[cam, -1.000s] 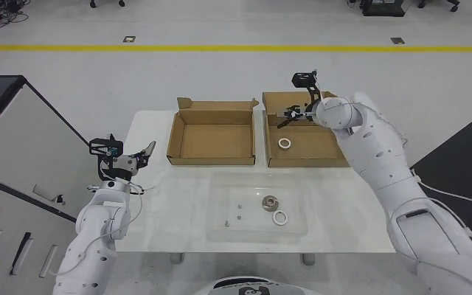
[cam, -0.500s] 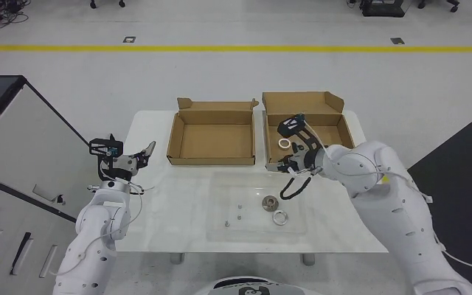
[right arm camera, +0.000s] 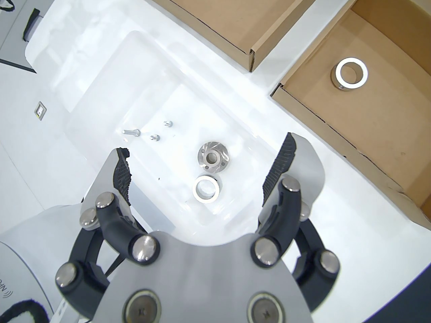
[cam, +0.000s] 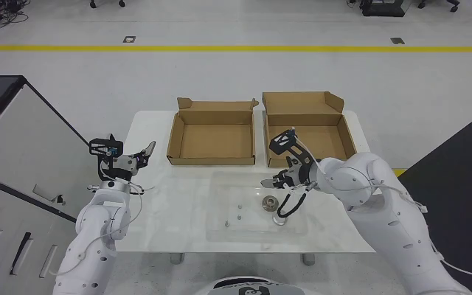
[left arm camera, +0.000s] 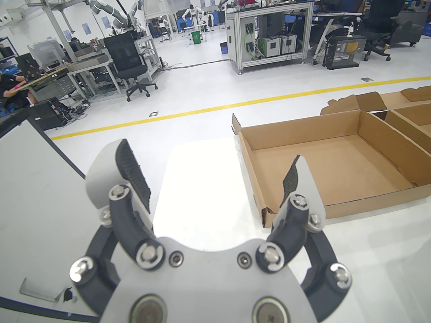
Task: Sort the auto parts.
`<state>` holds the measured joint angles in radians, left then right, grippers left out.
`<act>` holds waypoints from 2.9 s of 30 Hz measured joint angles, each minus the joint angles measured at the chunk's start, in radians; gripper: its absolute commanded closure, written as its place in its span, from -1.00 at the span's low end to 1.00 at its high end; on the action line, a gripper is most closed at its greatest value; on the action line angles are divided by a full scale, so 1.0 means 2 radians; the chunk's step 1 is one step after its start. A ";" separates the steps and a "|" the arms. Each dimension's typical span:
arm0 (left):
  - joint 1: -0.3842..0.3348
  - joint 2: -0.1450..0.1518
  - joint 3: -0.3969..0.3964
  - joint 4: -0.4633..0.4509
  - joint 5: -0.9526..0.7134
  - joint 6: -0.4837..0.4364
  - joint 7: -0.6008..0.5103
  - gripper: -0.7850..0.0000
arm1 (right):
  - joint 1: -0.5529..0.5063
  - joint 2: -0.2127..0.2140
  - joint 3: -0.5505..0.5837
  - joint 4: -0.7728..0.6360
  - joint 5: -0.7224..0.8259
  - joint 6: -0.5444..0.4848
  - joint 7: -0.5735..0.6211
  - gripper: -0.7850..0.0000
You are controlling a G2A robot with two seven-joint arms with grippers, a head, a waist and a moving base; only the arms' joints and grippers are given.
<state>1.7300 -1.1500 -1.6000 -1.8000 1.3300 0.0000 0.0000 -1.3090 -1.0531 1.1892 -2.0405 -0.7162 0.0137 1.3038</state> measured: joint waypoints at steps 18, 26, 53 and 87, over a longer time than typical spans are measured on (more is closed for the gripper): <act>0.000 0.000 0.000 0.000 0.000 0.000 0.000 -1.00 | 0.141 0.005 -0.206 0.047 -0.077 -0.016 0.116 -1.00; 0.000 0.000 0.000 0.000 0.000 0.000 0.000 -1.00 | 0.252 0.008 -0.318 0.097 0.010 0.029 0.116 -0.99; 0.000 0.000 0.000 0.000 0.000 0.000 0.000 -1.00 | 0.352 -0.013 -0.467 0.202 0.080 0.076 0.116 -0.08; 0.000 0.000 0.000 0.000 0.000 0.000 0.000 -1.00 | 0.321 -0.044 -0.450 0.270 0.042 0.066 0.104 0.03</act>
<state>1.7300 -1.1500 -1.6000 -1.8000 1.3300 0.0000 0.0000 -0.6674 -1.1411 0.2886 -1.5009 -0.6313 0.1466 1.5121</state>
